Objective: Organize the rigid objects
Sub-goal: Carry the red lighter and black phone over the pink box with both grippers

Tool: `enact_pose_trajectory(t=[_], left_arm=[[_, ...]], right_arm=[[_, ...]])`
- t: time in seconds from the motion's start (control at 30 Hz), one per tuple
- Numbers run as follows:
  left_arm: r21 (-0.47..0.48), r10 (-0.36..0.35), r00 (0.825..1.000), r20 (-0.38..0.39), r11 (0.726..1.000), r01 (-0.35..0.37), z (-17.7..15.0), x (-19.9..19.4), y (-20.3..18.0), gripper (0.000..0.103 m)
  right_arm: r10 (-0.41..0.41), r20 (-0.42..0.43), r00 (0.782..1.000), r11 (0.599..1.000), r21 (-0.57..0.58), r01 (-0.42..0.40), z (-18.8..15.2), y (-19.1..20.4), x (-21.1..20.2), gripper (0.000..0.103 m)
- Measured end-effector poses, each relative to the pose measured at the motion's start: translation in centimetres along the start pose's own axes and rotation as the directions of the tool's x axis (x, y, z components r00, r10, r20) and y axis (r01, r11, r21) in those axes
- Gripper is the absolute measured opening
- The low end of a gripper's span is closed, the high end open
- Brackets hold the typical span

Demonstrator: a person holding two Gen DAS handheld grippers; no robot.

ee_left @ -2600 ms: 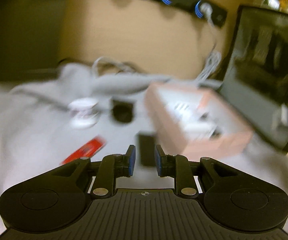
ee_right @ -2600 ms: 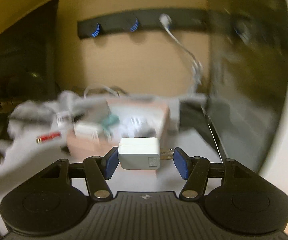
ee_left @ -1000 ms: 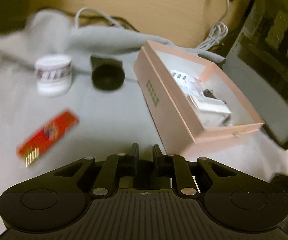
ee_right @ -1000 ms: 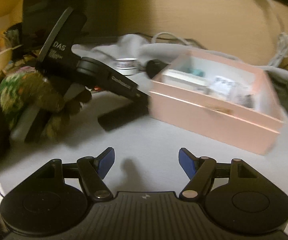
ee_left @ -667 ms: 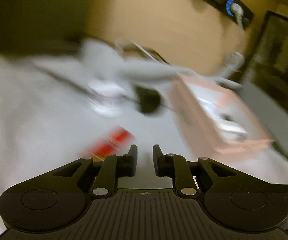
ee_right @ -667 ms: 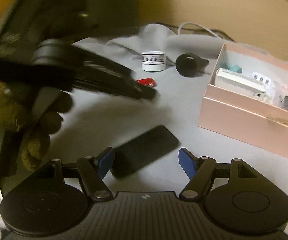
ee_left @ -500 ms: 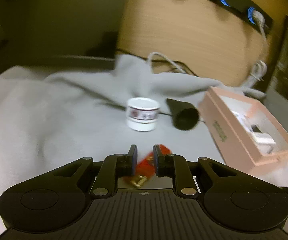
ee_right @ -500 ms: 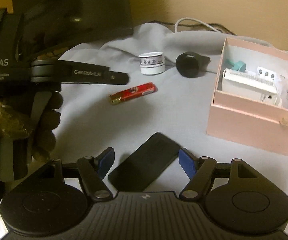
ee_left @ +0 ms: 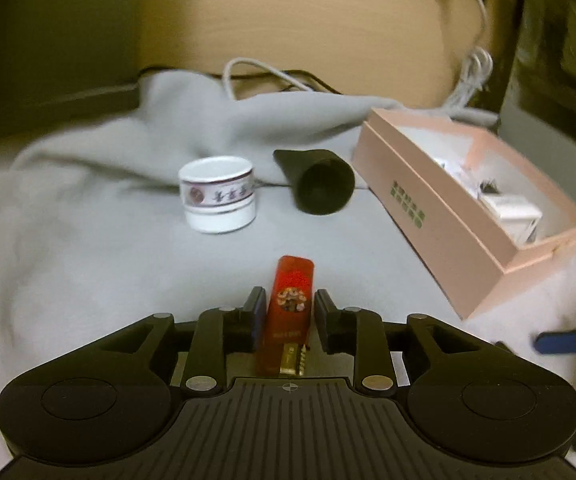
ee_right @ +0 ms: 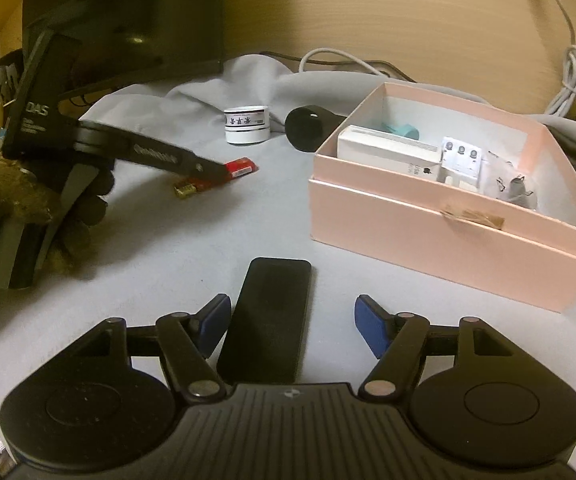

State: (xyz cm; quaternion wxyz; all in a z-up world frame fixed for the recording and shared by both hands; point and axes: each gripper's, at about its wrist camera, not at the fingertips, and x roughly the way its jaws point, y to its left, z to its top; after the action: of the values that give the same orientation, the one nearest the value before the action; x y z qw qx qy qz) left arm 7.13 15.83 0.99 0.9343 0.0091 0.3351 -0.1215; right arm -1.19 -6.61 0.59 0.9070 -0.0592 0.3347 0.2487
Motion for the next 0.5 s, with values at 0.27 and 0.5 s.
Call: enact_pose_trajectory(t=[0.27, 0.5], left_arm=[[0.019, 0.094, 0.996, 0.0, 0.995, -0.094, 0.2, 0.7, -1.7, 0.029], [0.025, 0.096, 0.995, 0.03, 0.995, -0.097, -0.7, 0.1, -1.9, 0.029]], right_arm=[[0.008, 0.006, 1.0, 1.0, 0.008, -0.008, 0.0, -0.2, 0.1, 0.069], [0.017, 0.014, 1.0, 1.0, 0.022, -0.018, -0.2, -0.5, -0.1, 0.069]])
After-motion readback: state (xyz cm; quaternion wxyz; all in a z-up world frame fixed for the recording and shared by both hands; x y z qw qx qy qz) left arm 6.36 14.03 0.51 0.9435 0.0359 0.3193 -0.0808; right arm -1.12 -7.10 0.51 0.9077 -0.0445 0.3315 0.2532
